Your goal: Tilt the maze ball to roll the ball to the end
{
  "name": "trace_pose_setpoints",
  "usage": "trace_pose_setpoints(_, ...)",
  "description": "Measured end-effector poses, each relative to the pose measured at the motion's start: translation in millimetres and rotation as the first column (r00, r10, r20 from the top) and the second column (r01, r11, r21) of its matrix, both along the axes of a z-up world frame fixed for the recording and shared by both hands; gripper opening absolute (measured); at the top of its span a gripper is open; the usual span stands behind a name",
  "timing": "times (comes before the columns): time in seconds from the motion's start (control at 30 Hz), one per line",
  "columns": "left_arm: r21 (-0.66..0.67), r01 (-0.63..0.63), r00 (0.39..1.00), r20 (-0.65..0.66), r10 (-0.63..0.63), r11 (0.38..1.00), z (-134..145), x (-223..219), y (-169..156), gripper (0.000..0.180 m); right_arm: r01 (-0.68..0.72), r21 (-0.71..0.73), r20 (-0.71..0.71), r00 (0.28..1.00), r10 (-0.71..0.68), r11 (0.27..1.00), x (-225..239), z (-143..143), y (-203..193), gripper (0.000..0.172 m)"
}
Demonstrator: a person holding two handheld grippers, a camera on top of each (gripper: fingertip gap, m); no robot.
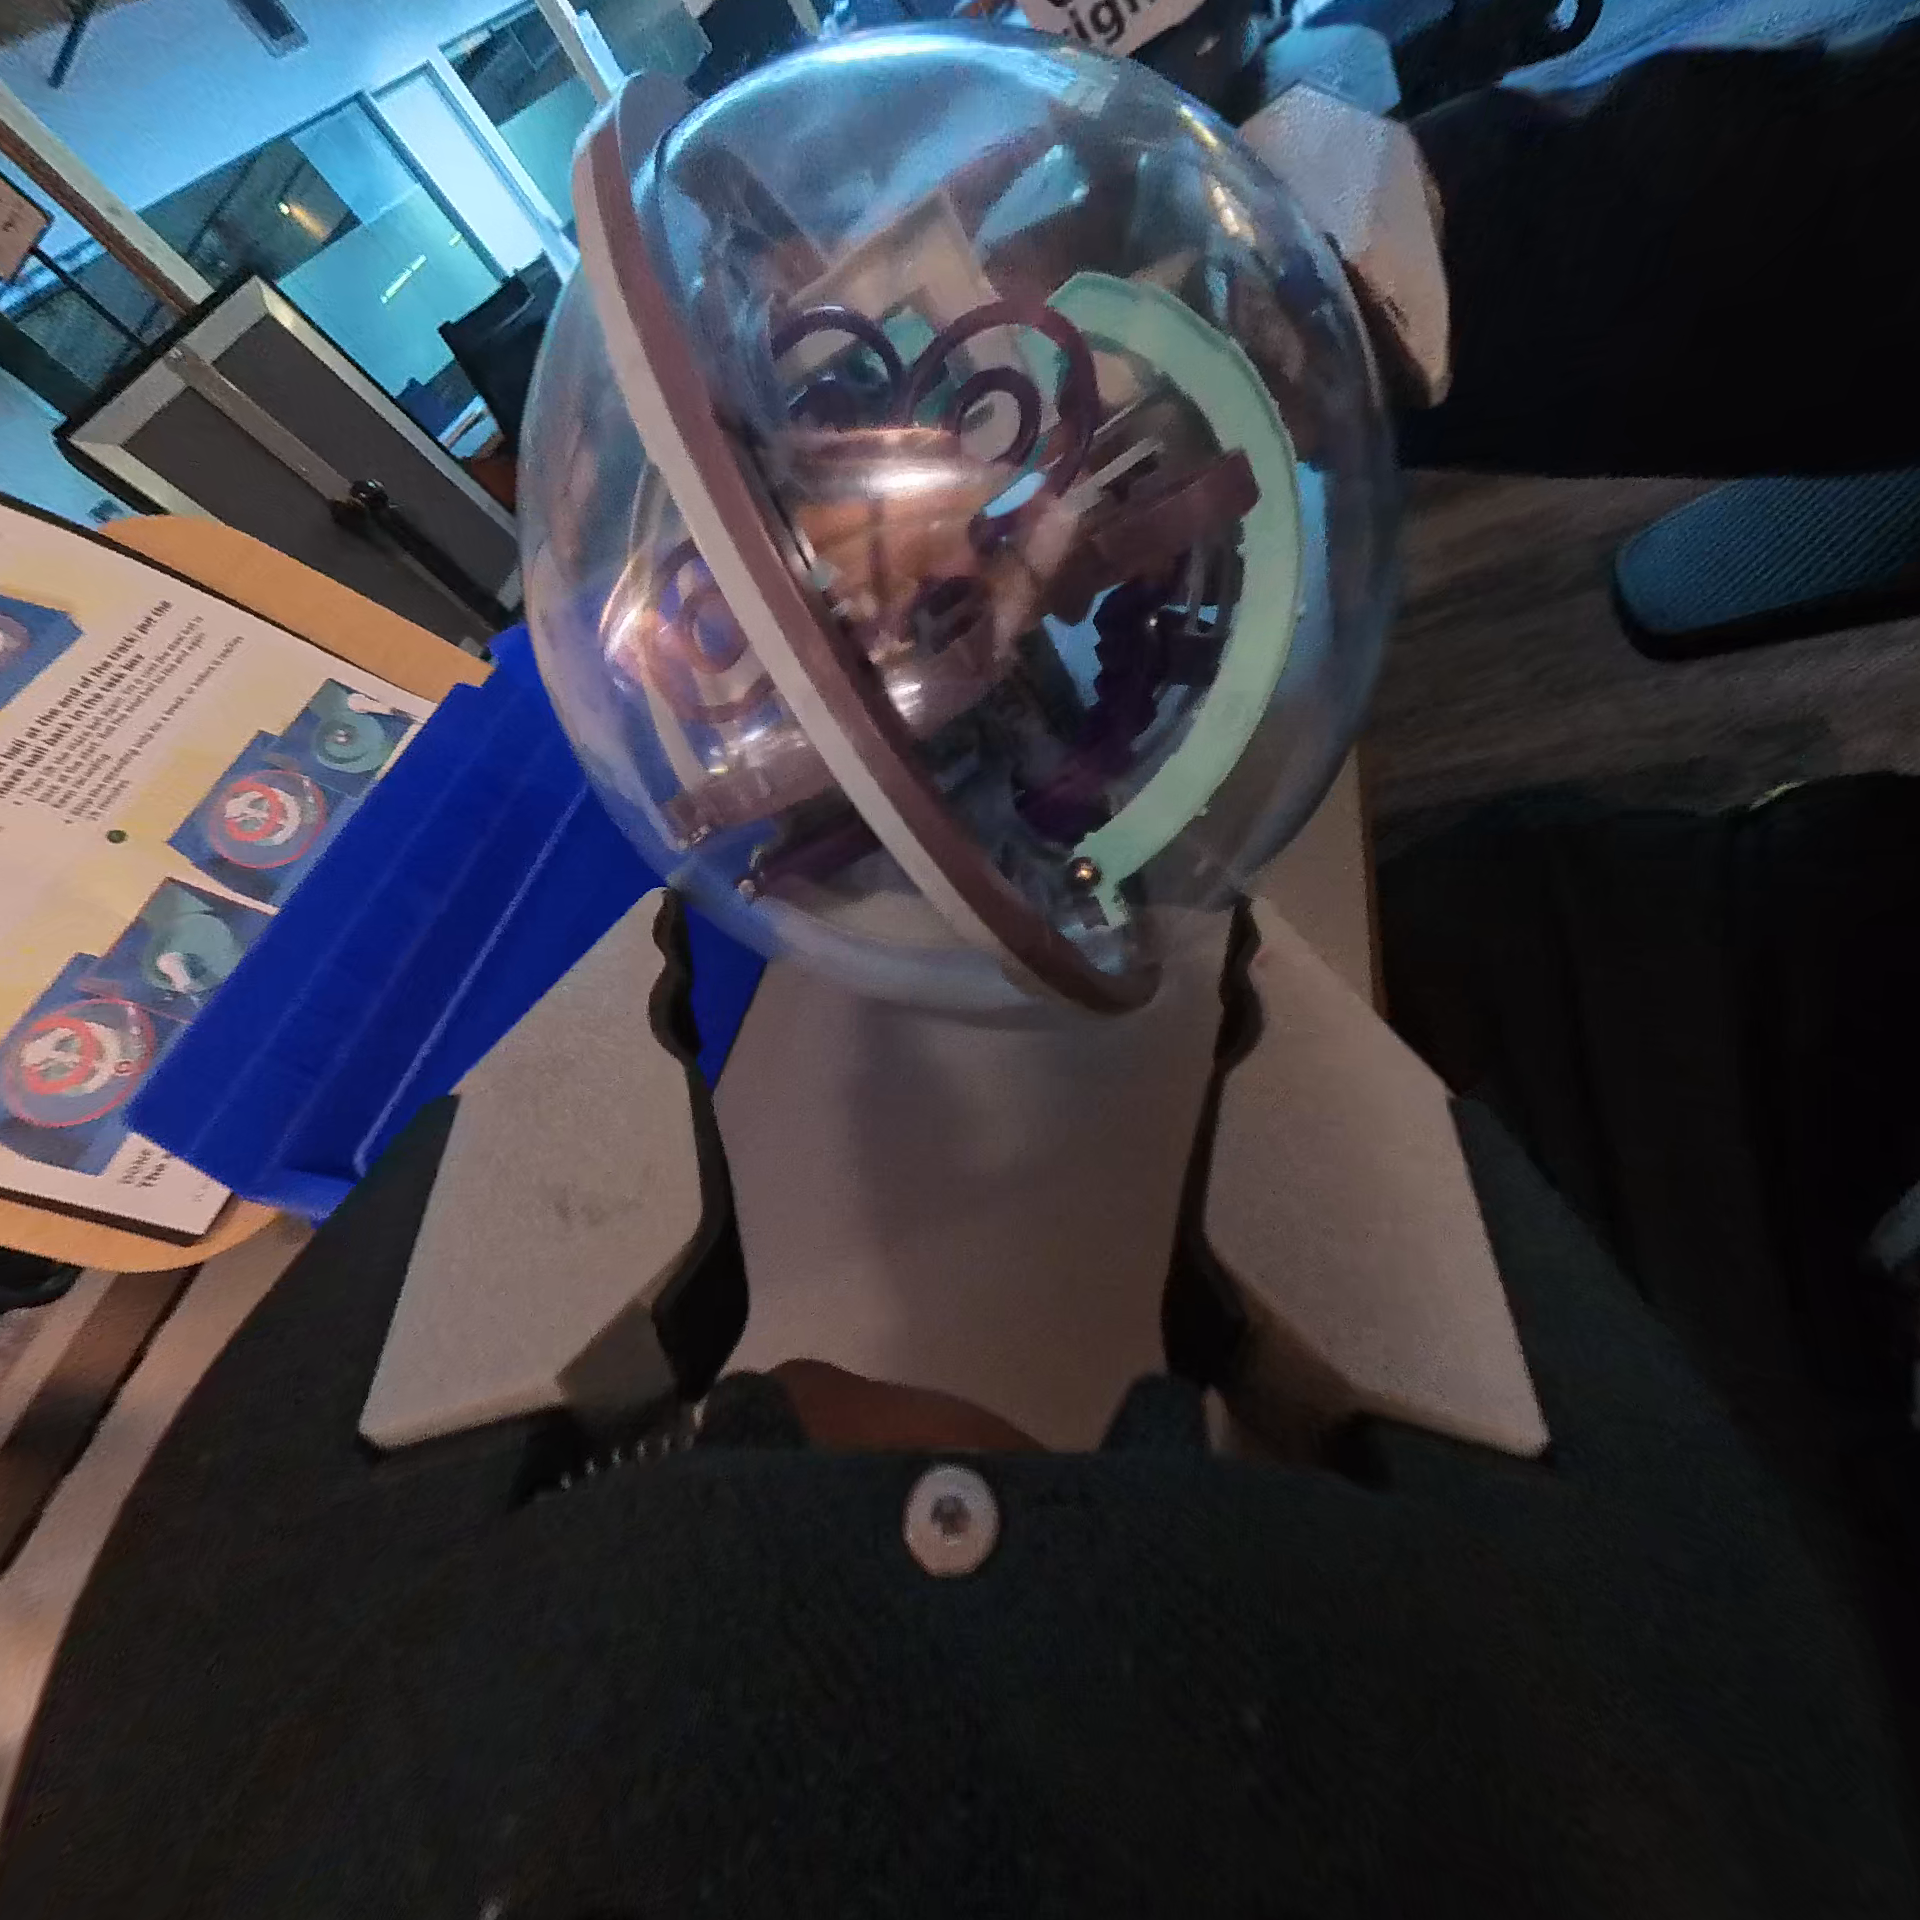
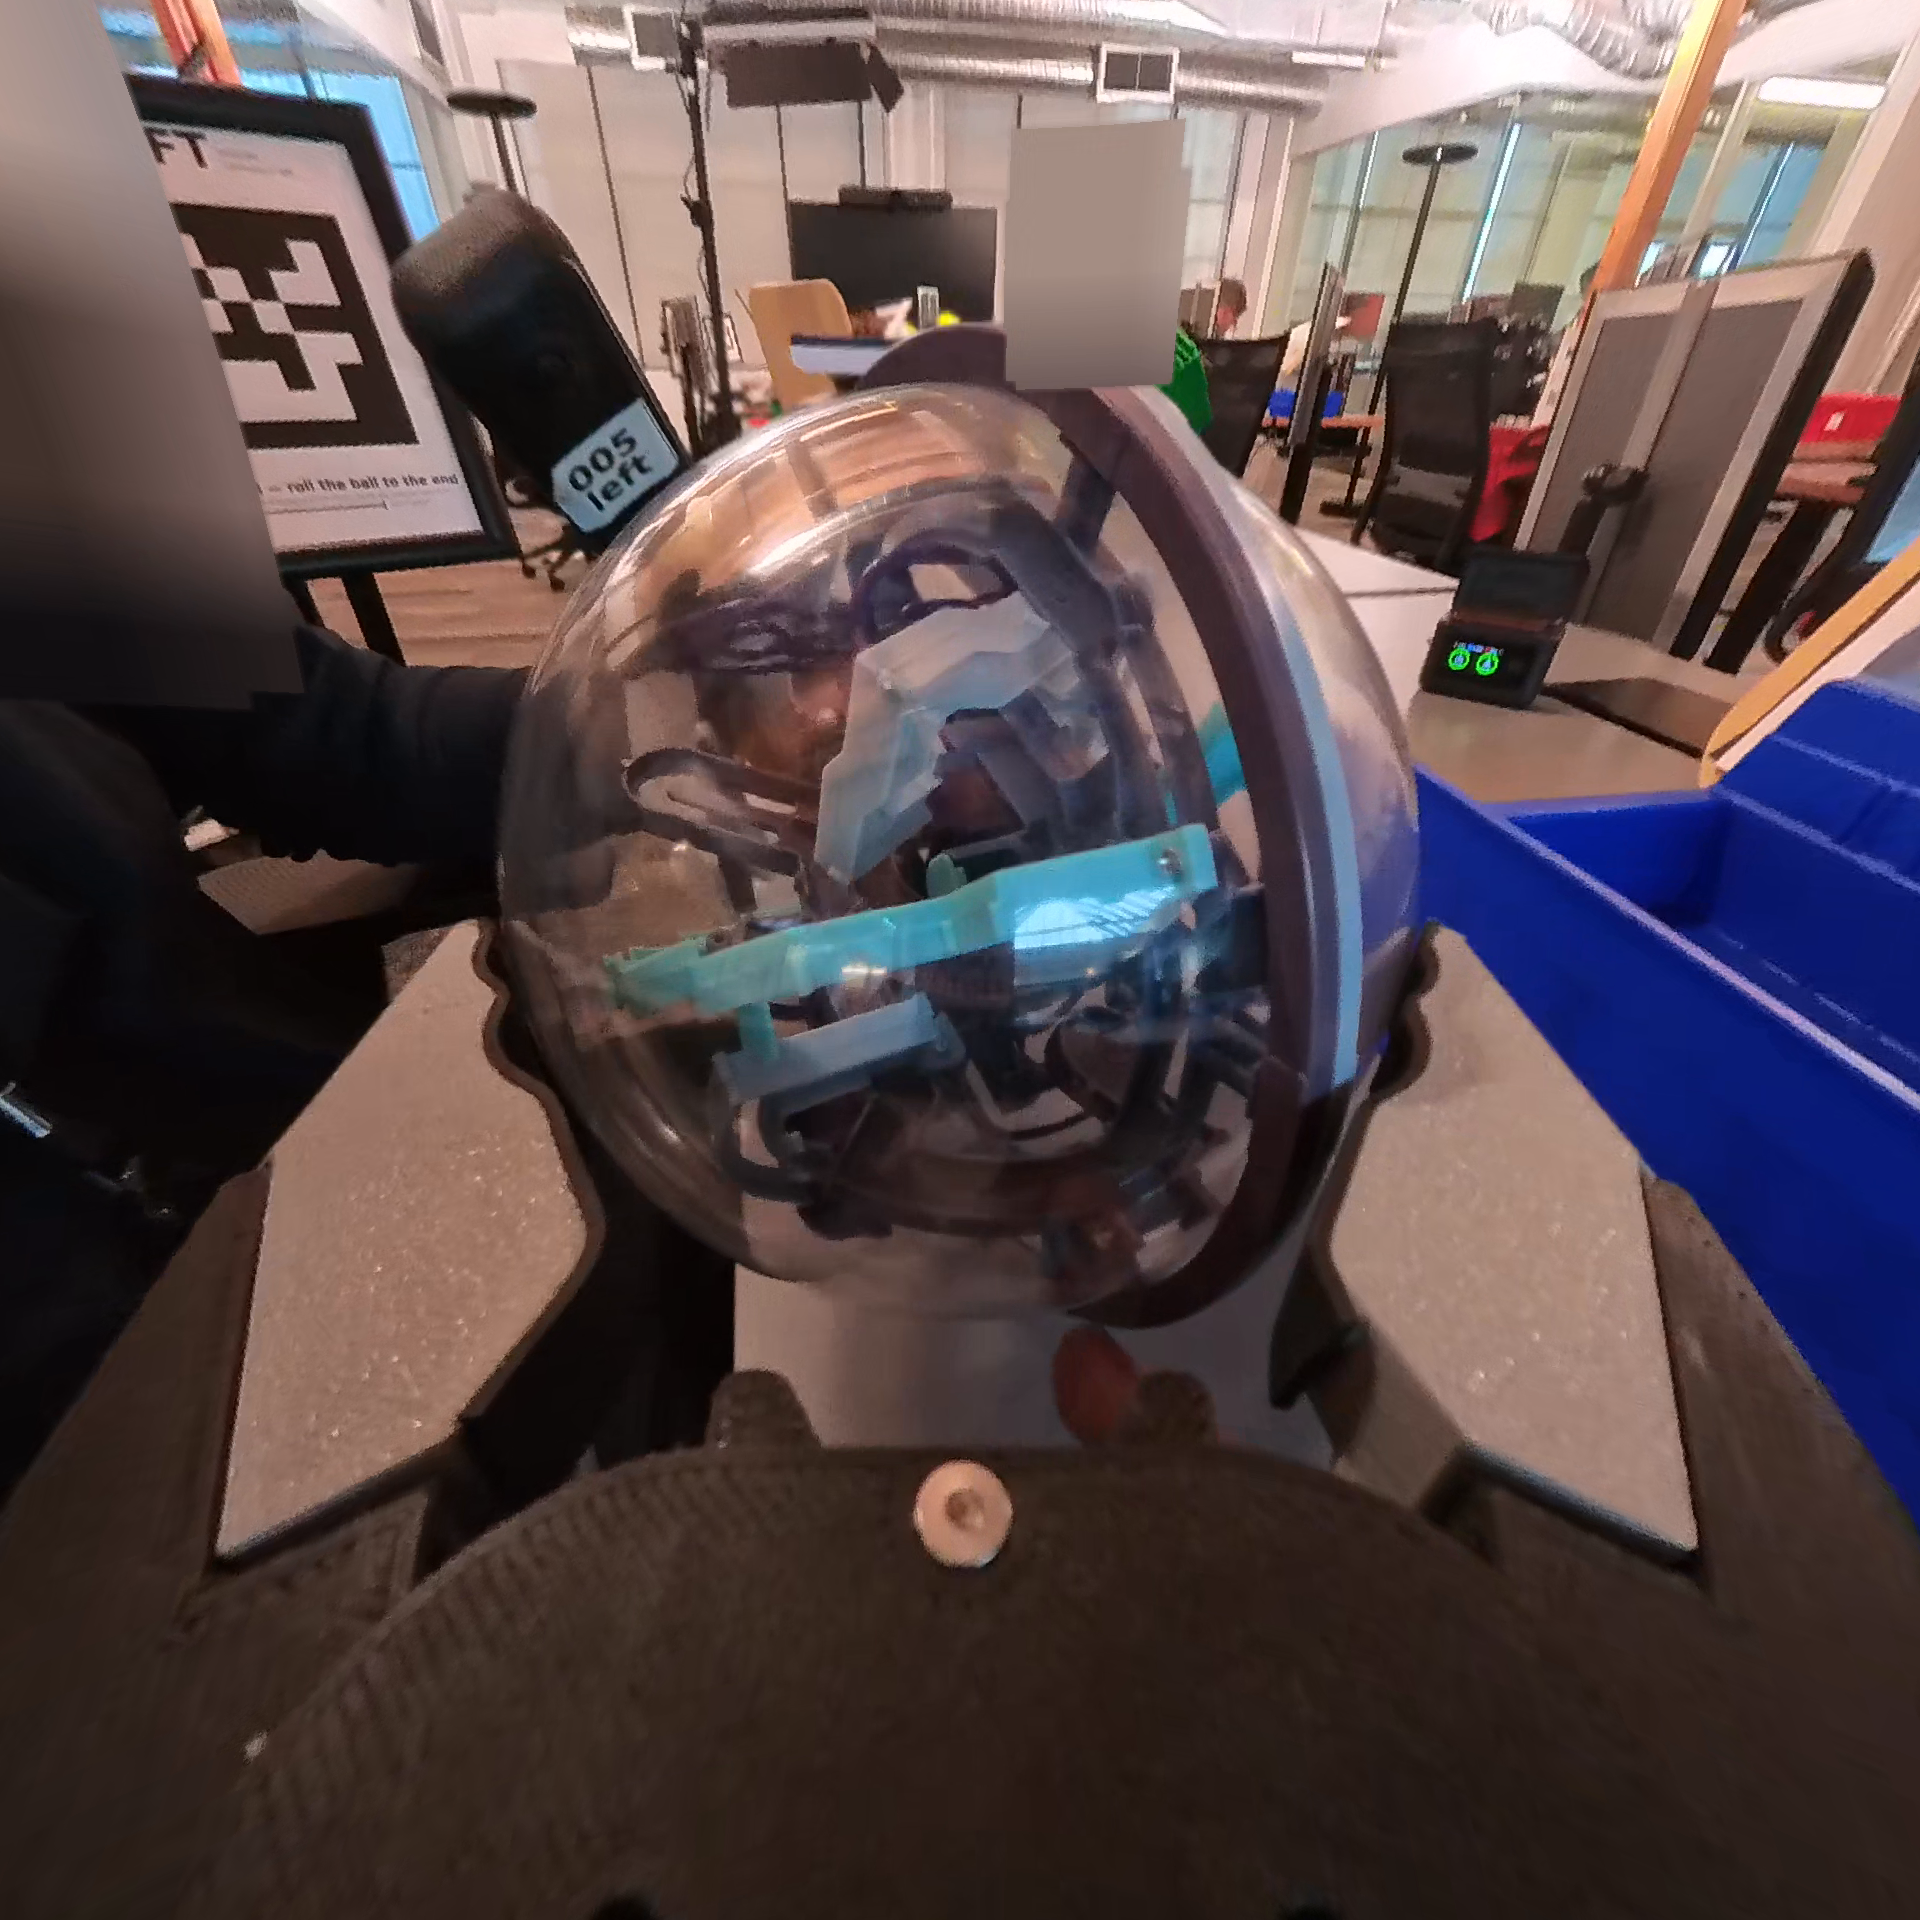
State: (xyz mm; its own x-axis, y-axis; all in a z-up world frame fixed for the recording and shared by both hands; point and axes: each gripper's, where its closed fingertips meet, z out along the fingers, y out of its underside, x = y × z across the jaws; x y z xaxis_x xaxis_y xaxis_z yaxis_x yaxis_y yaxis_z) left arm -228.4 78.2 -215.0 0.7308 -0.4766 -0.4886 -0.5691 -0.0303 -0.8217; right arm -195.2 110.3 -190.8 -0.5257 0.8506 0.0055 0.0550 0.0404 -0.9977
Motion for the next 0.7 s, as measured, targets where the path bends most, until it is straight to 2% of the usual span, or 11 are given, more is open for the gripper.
trace_pose_setpoints(0.3, -0.007, 0.012, 1.0, -0.02, -0.012, 1.0, 8.7, -4.3, -10.3, 0.1, -0.038, -0.055, -0.035, 0.999, 0.036, 0.998, -5.2, 0.0, -7.9, 0.157)
trace_pose_setpoints(0.7, -0.025, 0.034, 0.999, -0.003, -0.034, 0.999, 0.4, -5.7, -10.2, 0.102, -0.036, -0.022, 0.056, 0.998, 0.037, 0.999, -7.1, -17.7, -7.5, 0.157)
